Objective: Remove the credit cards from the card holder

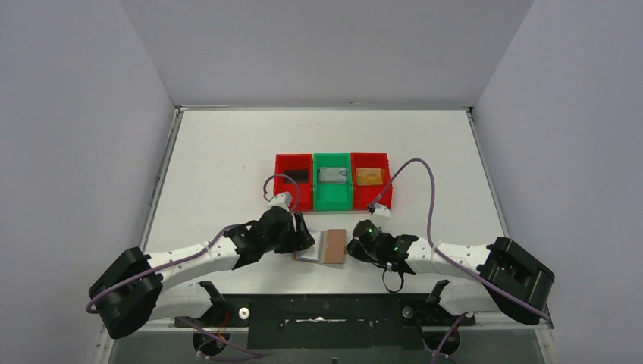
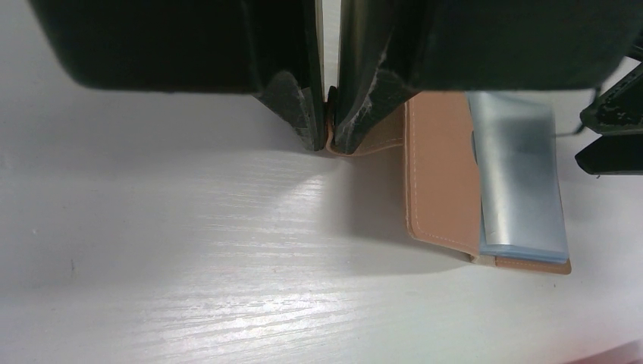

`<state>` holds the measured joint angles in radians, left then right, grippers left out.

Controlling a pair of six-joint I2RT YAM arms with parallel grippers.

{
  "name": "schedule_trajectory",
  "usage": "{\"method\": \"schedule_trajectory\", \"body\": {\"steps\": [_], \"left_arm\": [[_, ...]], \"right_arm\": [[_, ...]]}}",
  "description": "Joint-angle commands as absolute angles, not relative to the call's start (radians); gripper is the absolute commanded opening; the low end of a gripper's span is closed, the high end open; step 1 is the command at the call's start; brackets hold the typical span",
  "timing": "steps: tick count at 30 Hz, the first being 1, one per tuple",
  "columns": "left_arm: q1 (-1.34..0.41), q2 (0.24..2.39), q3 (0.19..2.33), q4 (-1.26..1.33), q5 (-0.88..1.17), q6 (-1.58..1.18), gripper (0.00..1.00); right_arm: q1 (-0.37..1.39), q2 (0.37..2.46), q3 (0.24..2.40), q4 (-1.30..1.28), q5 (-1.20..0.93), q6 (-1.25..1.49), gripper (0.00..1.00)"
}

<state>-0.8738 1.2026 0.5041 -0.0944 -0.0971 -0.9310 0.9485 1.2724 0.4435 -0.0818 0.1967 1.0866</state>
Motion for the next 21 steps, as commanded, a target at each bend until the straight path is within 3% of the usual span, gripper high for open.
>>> {"method": "schedule_trajectory", "body": {"steps": [1, 21], "left_arm": [[-0.884, 1.174, 0.547, -0.08, -0.105, -0.92, 0.59], [-0.897, 1.25, 0.534, -0.064, -0.041, -0.929, 0.57]], "right_arm": [[0.942, 1.276, 0.466, -0.092, 0.23, 1.088, 0.07], [0.943, 1.252, 0.474, -0.128, 0.245, 1.088, 0.08]]}}
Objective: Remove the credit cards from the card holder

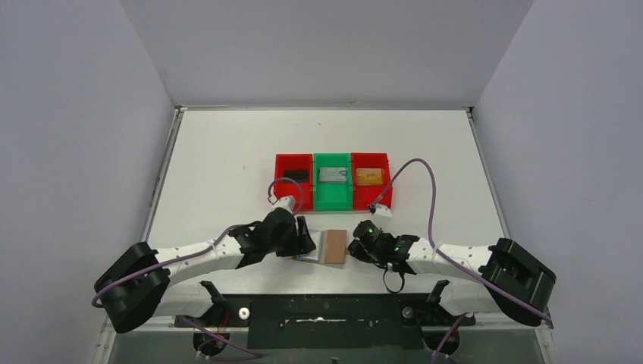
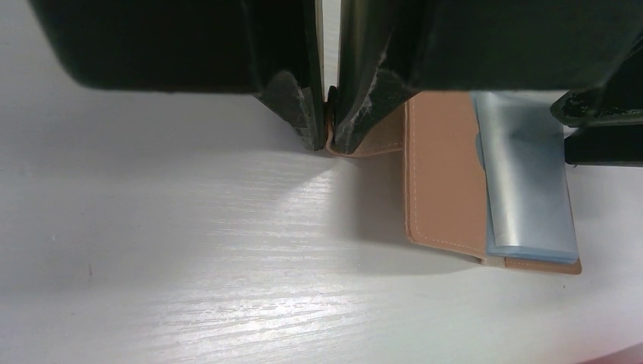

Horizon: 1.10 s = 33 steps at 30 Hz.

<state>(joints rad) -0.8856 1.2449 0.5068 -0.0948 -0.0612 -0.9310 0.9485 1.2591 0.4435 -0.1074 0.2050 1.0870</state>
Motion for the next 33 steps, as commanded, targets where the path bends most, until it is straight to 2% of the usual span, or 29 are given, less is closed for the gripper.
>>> {"method": "schedule_trajectory", "body": {"steps": [1, 12, 27, 33], "left_arm": [[-0.898, 1.249, 0.533, -0.052, -0.037, -0.931, 0.57], [-0.908, 1.202, 0.538, -0.021, -0.024, -0.931, 0.48], [-0.909, 1.193, 0.511, 0.098, 0.051, -0.94, 0.48], [-0.91, 1.266, 0.524, 0.267, 0.18, -0.94, 0.49]], "right_arm": [[0.943, 1.25, 0.474, -0.129, 0.245, 1.088, 0.08], [0.943, 1.239, 0.457, -0.113, 0.238, 1.093, 0.08], [0.943, 1.244, 0.455, -0.094, 0.225, 1.091, 0.08], [0.943, 1.226, 0.453, -0.096, 0.229, 1.094, 0.11]]}}
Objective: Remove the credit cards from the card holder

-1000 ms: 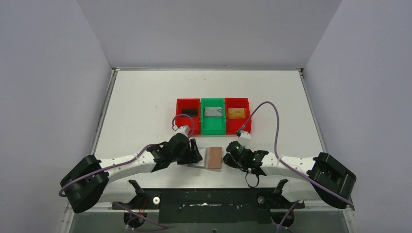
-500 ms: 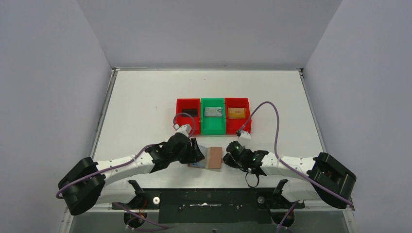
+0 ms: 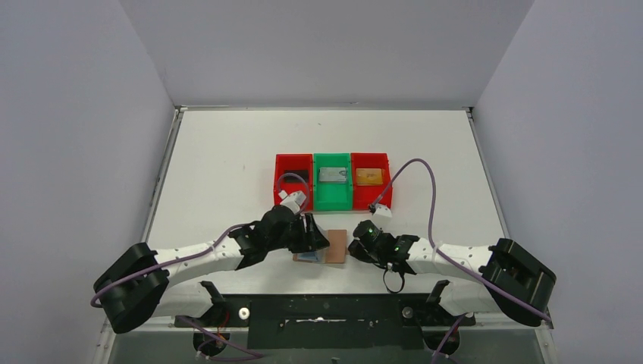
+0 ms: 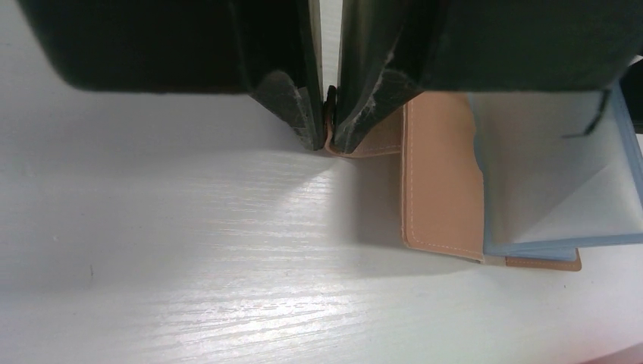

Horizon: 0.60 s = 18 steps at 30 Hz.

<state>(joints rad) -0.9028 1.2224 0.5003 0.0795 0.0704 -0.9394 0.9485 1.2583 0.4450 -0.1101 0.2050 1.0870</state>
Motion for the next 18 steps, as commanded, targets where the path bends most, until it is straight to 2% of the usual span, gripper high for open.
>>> {"method": "schedule_trajectory", "body": {"steps": [1, 8, 18], "left_arm": [[-0.912, 1.288, 0.539, 0.278, 0.192, -0.935, 0.49], [-0.942, 1.415, 0.595, 0.284, 0.171, -0.911, 0.49], [-0.968, 1.444, 0.614, 0.234, 0.1, -0.905, 0.48]], "right_arm": [[0.943, 1.219, 0.454, -0.098, 0.23, 1.094, 0.14], [0.94, 1.135, 0.457, -0.148, 0.26, 1.102, 0.28], [0.932, 0.986, 0.429, -0.169, 0.266, 1.123, 0.48]]}}
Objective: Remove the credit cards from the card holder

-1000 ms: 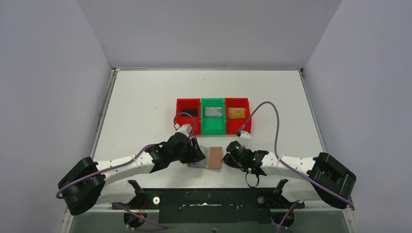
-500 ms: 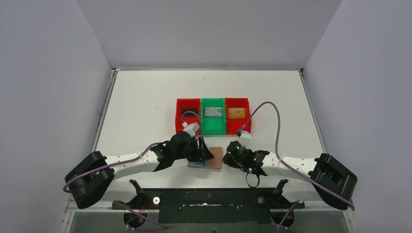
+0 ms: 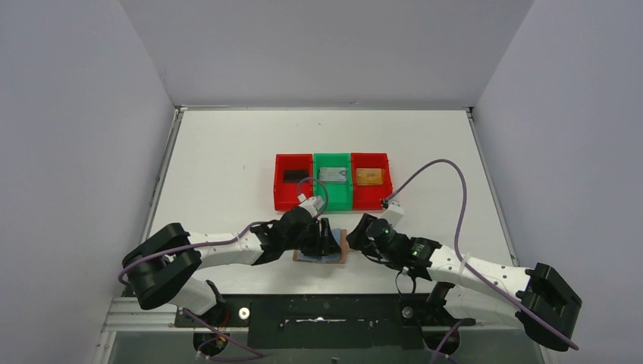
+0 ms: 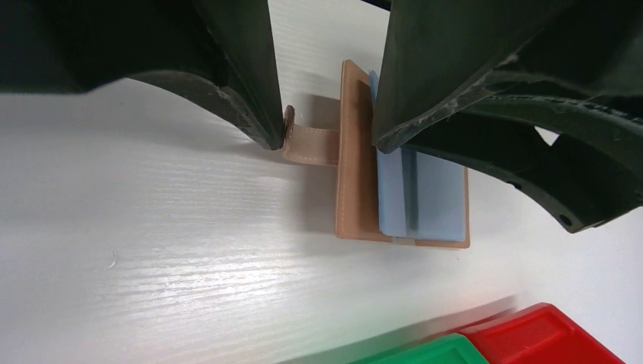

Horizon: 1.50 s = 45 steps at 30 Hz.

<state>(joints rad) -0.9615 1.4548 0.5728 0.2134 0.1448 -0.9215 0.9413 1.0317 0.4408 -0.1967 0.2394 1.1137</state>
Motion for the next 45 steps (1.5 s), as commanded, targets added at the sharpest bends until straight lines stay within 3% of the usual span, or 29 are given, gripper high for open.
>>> {"method": "schedule_trajectory", "body": {"steps": [1, 6, 10, 19, 29, 34, 37, 40, 42, 45], "left_arm": [[-0.968, 1.441, 0.614, 0.226, 0.095, -0.904, 0.46], [-0.968, 1.435, 0.615, 0.172, 0.08, -0.889, 0.35], [-0.968, 1.439, 0.598, 0.178, 0.088, -0.892, 0.27], [-0.968, 1.43, 0.588, 0.164, 0.096, -0.885, 0.25], [-0.968, 1.456, 0.585, 0.145, 0.079, -0.884, 0.22], [-0.968, 1.448, 0.59, 0.139, 0.075, -0.882, 0.21], [-0.968, 1.427, 0.592, 0.123, 0.063, -0.879, 0.21], [-0.968, 1.376, 0.591, 0.078, 0.02, -0.878, 0.23], [-0.967, 1.33, 0.592, 0.034, -0.02, -0.877, 0.28], [-0.961, 1.26, 0.597, -0.053, -0.103, -0.876, 0.42]], "right_arm": [[0.928, 0.985, 0.427, -0.151, 0.249, 1.116, 0.5], [0.9, 1.045, 0.441, -0.087, 0.176, 1.083, 0.63], [0.86, 1.133, 0.458, -0.022, 0.1, 1.047, 0.65], [0.841, 1.294, 0.517, 0.026, 0.031, 0.996, 0.62], [0.841, 1.236, 0.466, 0.087, 0.0, 1.015, 0.63], [0.841, 1.309, 0.488, 0.107, -0.02, 1.009, 0.62], [0.841, 1.367, 0.514, 0.067, 0.008, 1.011, 0.55], [0.847, 1.389, 0.525, 0.031, 0.04, 1.005, 0.36], [0.85, 1.387, 0.519, 0.022, 0.053, 1.003, 0.28], [0.852, 1.387, 0.511, 0.005, 0.064, 1.006, 0.27]]}}
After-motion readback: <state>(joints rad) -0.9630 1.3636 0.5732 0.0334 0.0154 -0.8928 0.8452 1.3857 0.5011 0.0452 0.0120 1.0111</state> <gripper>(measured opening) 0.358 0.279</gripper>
